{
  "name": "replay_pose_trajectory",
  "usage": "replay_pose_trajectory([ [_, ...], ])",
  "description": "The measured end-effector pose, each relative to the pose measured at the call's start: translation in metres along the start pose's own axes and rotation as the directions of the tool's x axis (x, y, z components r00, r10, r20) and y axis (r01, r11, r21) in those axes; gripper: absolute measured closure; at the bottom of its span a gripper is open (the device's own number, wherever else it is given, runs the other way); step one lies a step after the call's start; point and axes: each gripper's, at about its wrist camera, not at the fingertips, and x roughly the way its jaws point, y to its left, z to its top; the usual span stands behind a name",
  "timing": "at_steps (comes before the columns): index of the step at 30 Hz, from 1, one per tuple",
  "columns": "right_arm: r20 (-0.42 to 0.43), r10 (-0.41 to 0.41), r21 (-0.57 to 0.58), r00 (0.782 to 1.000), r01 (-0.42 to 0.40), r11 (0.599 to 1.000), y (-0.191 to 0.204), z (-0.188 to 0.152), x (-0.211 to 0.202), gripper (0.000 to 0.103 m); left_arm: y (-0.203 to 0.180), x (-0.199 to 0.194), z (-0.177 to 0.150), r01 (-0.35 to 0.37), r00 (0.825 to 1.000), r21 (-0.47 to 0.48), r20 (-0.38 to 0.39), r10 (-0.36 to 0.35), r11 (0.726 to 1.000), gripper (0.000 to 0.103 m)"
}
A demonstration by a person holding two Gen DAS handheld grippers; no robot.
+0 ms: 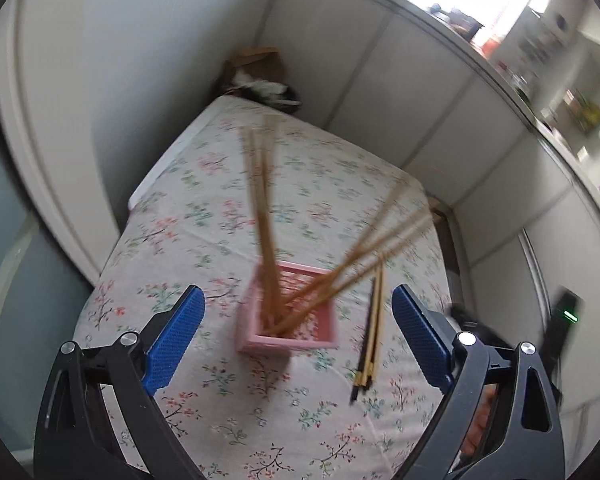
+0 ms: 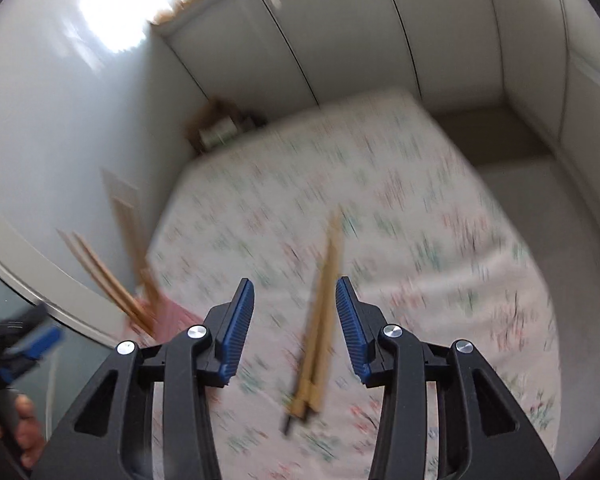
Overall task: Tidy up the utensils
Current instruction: 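Grasp another chopstick from the pile with the right tool, then move the left tool to the pile and close it on a wooden chopstick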
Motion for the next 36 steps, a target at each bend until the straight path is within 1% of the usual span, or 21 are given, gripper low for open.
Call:
replay_pose_trajectory([
  [3, -0.108, -0.030, 0.026, 0.994, 0.033, 0.999, -0.017, -0.006, 0.034, 0.076, -0.023, -0.002, -0.009, -0.017, 1.000, 0.081, 0.003, 0.017, 0.997, 0.013],
  [5, -0.139, -0.041, 0.023, 0.989, 0.044, 0.999, -0.020, -0.005, 0.048, 0.081, -0.032, -0.001, -0.016, -0.018, 1.000, 0.090, -0.013, 0.019, 0.996, 0.013],
  [8, -0.165, -0.044, 0.009, 0.985, 0.046, 0.999, -0.022, -0.002, 0.068, 0.083, -0.039, 0.003, -0.024, 0.028, 0.998, 0.087, -0.051, -0.024, 0.996, 0.013],
  [13, -0.199, -0.067, -0.025, 0.978, 0.063, 0.998, -0.015, 0.011, 0.096, 0.083, -0.042, 0.012, -0.028, 0.008, 0.997, 0.104, -0.074, 0.000, 0.995, 0.015],
  [17, -0.223, -0.093, -0.041, 0.970, 0.085, 0.995, -0.015, 0.025, 0.116, 0.083, -0.040, 0.017, -0.030, 0.023, 0.995, 0.092, -0.103, -0.014, 0.996, 0.016],
  [20, -0.243, -0.102, -0.057, 0.965, 0.091, 0.994, -0.015, 0.029, 0.128, 0.086, -0.042, 0.016, -0.030, 0.022, 0.995, 0.101, -0.102, -0.011, 0.995, 0.016],
  [22, -0.255, -0.088, -0.062, 0.963, 0.075, 0.995, -0.013, 0.028, 0.132, 0.087, -0.044, 0.016, -0.030, 0.026, 0.995, 0.101, -0.101, -0.015, 0.995, 0.016],
  [24, -0.282, -0.087, -0.091, 0.955, 0.064, 0.994, -0.006, 0.027, 0.136, 0.094, -0.046, 0.017, -0.030, 0.030, 0.995, 0.103, -0.102, -0.019, 0.994, 0.016],
  [27, -0.316, -0.135, -0.156, 0.939, 0.089, 0.984, 0.003, 0.023, 0.133, 0.096, -0.048, 0.020, -0.031, 0.029, 0.994, 0.110, -0.107, -0.017, 0.993, 0.016],
  [29, -0.334, -0.135, -0.138, 0.933, 0.093, 0.986, -0.003, 0.021, 0.127, 0.096, -0.048, 0.021, -0.032, 0.030, 0.993, 0.106, -0.113, -0.018, 0.994, 0.018],
  [31, -0.349, -0.112, -0.099, 0.930, 0.082, 0.992, -0.015, 0.020, 0.117, 0.096, -0.050, 0.020, -0.033, 0.038, 0.993, 0.107, -0.118, -0.025, 0.994, 0.019],
  [34, -0.360, -0.038, -0.041, 0.932, 0.024, 0.999, -0.026, 0.021, 0.099, 0.096, -0.058, 0.018, -0.036, 0.051, 0.993, 0.127, -0.114, -0.037, 0.991, 0.020],
  [36, -0.369, -0.029, -0.052, 0.929, 0.011, 0.999, -0.028, 0.020, 0.090, 0.095, -0.065, 0.018, -0.038, 0.057, 0.993, 0.141, -0.112, -0.041, 0.988, 0.020],
])
